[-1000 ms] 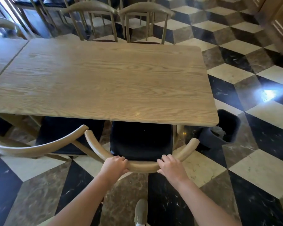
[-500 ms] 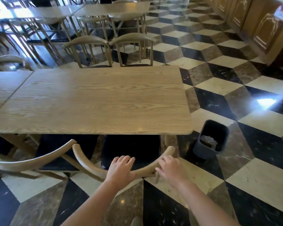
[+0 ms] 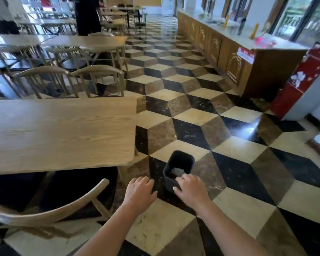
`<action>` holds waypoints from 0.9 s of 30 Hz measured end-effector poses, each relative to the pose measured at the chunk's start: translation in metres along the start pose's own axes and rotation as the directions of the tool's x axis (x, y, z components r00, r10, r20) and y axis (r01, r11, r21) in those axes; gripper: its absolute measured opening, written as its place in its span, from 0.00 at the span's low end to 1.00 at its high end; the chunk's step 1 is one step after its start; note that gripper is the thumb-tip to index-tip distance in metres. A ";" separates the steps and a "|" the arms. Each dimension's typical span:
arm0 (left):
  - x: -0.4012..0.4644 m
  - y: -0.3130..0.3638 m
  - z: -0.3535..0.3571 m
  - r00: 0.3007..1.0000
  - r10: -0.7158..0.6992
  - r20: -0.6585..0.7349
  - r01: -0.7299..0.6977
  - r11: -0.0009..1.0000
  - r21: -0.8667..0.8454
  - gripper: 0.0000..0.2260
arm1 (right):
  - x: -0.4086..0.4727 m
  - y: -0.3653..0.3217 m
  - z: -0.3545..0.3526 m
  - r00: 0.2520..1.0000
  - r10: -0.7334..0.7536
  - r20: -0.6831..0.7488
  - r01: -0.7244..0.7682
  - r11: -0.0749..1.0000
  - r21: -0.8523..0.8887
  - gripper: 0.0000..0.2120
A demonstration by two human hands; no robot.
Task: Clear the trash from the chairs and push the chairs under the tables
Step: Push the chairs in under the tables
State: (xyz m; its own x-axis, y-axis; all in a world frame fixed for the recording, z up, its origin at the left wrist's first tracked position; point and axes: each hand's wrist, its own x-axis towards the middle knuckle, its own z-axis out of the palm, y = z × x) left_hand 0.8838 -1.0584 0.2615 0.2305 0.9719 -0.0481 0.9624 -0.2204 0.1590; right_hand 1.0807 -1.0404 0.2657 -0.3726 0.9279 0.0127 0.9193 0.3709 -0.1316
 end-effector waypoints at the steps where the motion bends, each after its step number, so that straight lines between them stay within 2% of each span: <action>1: 0.010 0.014 0.001 1.000 0.011 -0.005 -0.011 1.000 -0.011 0.16 | -0.004 0.016 -0.003 1.000 0.009 -0.005 -0.009 1.000 0.000 0.18; 9: 0.122 0.124 0.004 0.985 0.157 0.067 -0.157 0.988 -0.001 0.18 | -0.006 0.151 -0.033 0.989 0.142 -0.031 -0.141 0.990 0.009 0.18; 14: 0.227 0.199 0.001 0.975 0.204 0.085 -0.205 0.979 0.005 0.17 | 0.029 0.250 -0.068 0.982 0.184 -0.033 -0.187 0.979 -0.081 0.18; 19: 0.326 0.259 -0.015 0.962 0.251 0.107 -0.252 0.968 -0.007 0.18 | 0.071 0.339 -0.103 0.969 0.246 -0.020 -0.247 0.965 -0.086 0.17; 23: 0.390 0.284 -0.018 0.957 0.259 0.127 -0.260 0.966 -0.013 0.18 | 0.109 0.395 -0.109 0.958 0.287 -0.026 -0.288 0.957 -0.043 0.17; 27: 0.446 0.281 -0.007 0.967 0.211 0.146 -0.217 0.976 0.027 0.19 | 0.156 0.435 -0.097 0.966 0.255 0.035 -0.254 0.966 -0.049 0.17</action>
State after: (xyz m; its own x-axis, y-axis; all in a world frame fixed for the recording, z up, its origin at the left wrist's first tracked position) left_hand 1.2558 -0.6867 0.2917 0.4466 0.8808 -0.1571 0.8931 -0.4281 0.1384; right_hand 1.4348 -0.7307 0.3068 -0.1296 0.9900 -0.0560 0.9888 0.1249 -0.0814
